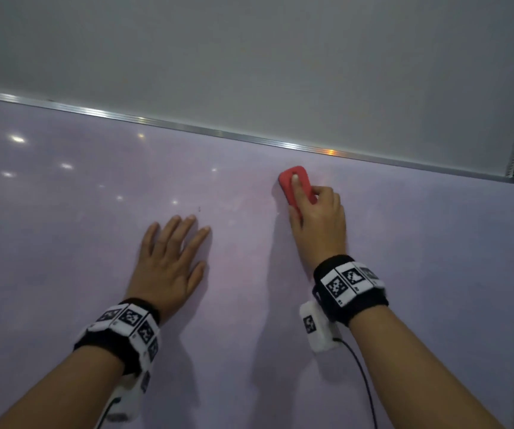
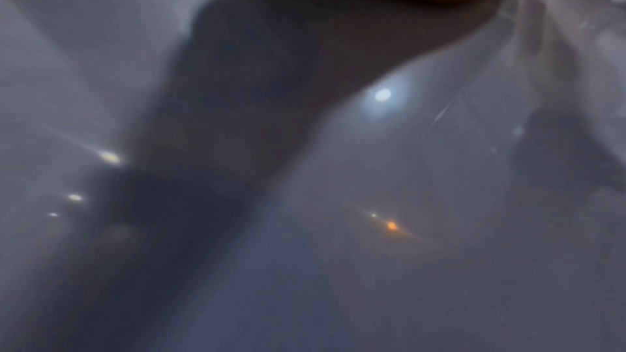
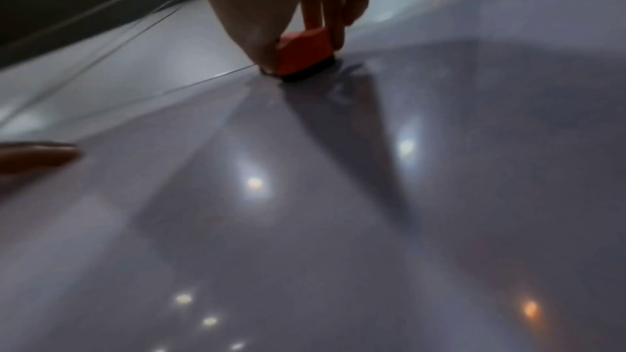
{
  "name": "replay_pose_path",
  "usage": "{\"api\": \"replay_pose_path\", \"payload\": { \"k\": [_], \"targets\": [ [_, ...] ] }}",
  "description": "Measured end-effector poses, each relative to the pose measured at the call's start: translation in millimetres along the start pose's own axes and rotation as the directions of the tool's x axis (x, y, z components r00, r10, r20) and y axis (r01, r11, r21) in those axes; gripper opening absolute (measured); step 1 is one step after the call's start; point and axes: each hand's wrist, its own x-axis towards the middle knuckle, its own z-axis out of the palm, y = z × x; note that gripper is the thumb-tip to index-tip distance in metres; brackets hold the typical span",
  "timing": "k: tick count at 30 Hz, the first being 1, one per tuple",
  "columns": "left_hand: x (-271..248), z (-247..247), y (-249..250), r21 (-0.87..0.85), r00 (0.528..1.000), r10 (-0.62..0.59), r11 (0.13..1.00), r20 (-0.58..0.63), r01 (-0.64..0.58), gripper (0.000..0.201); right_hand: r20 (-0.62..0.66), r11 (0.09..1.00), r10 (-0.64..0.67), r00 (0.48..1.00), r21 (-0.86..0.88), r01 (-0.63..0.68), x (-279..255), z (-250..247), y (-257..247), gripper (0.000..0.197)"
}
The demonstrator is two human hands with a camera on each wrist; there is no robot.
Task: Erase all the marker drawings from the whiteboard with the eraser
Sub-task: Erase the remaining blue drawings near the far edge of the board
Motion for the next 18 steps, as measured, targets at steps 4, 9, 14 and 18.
{"api": "replay_pose_path", "payload": {
  "k": [4,9,14,18],
  "targets": [
    [-0.4,0.5,-1.2,-0.008,1.0,0.001,1.0,0.026,-0.001,0.054,-0.028,0.953,0.302,0.953,-0.014,-0.303,-1.8,-7.9,30.8,0.052],
    [2.0,-2.5,-2.0,-0.078,0.999,0.013,0.997,-0.037,-0.016,0.052,-0.017,0.954,0.292,0.956,0.08,-0.29,5.3,6.1,-28.2,0.054],
    [-11.6,-9.2,-28.5,-0.102,0.974,-0.206,0.975,-0.091,0.197,0.056,0.023,0.979,-0.184,0.983,0.095,0.181,-9.8,16.7,-91.9,0.05],
    [-36.0,-8.3,-53.7,-0.051,0.982,-0.179,0.983,-0.064,0.176,0.058,0.074,0.903,-0.43,0.9,0.044,0.428,-12.0,13.6,-81.3,0.046]
  ]
}}
